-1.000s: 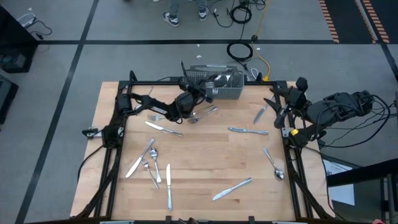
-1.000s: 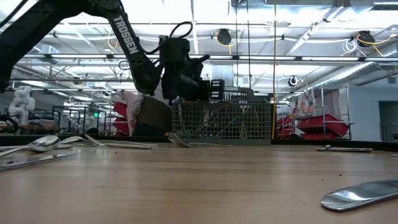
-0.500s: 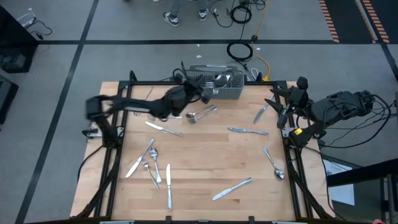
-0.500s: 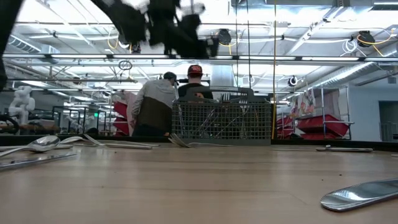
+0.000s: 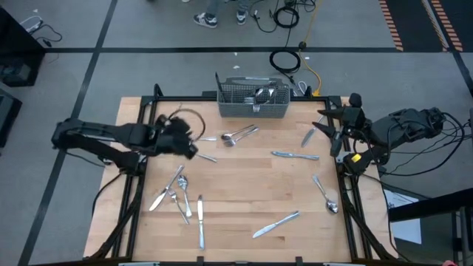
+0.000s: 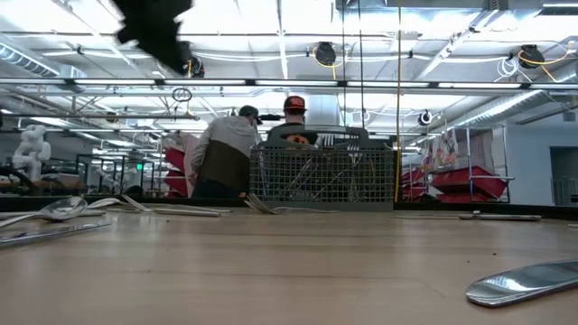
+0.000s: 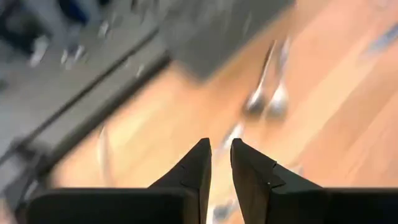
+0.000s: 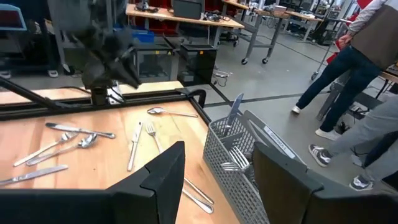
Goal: Sort silverware
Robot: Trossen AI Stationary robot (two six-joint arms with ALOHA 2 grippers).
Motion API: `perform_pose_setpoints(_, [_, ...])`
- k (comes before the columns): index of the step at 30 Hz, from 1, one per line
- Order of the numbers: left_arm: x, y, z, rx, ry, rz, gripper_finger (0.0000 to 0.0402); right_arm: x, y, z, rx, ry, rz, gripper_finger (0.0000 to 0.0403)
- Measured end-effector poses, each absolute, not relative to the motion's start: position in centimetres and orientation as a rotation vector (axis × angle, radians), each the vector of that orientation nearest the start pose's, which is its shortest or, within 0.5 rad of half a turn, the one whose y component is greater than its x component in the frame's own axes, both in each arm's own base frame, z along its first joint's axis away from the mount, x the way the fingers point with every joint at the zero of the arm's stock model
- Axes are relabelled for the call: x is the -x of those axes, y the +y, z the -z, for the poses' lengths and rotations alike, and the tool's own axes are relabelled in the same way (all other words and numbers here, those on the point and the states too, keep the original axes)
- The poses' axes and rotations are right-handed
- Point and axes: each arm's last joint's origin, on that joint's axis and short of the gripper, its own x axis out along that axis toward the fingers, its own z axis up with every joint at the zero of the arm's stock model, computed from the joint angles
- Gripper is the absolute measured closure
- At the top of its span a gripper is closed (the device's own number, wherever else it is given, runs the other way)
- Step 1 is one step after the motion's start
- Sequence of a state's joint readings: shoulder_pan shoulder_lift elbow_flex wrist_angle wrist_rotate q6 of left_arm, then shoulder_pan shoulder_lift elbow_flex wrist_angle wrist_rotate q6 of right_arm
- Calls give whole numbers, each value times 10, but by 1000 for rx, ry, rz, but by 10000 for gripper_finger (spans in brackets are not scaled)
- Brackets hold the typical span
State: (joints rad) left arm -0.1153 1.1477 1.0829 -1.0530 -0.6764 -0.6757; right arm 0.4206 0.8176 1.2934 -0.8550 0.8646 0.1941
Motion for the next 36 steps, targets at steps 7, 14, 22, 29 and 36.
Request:
perform_pose_setpoints(7, [-187, -44, -272, 323, 934, -708, 330, -117, 28, -431, 33, 248, 464, 227])
perform_pose_setpoints(14, [-186, -93, -235, 710, 753, -704, 330, -127, 33, -429, 24, 255, 467, 227])
perform_pose_setpoints(22, [-188, -138, -190, 929, 816, -869, 331, -133, 35, -429, 18, 248, 468, 227])
perform_pose_setpoints(29, [-196, -159, -175, 1131, 814, -1025, 332, -133, 35, -431, 33, 239, 464, 227])
perform_pose_setpoints(36, [-201, -166, -180, 1081, 906, -1133, 332, -133, 35, -431, 56, 245, 459, 227])
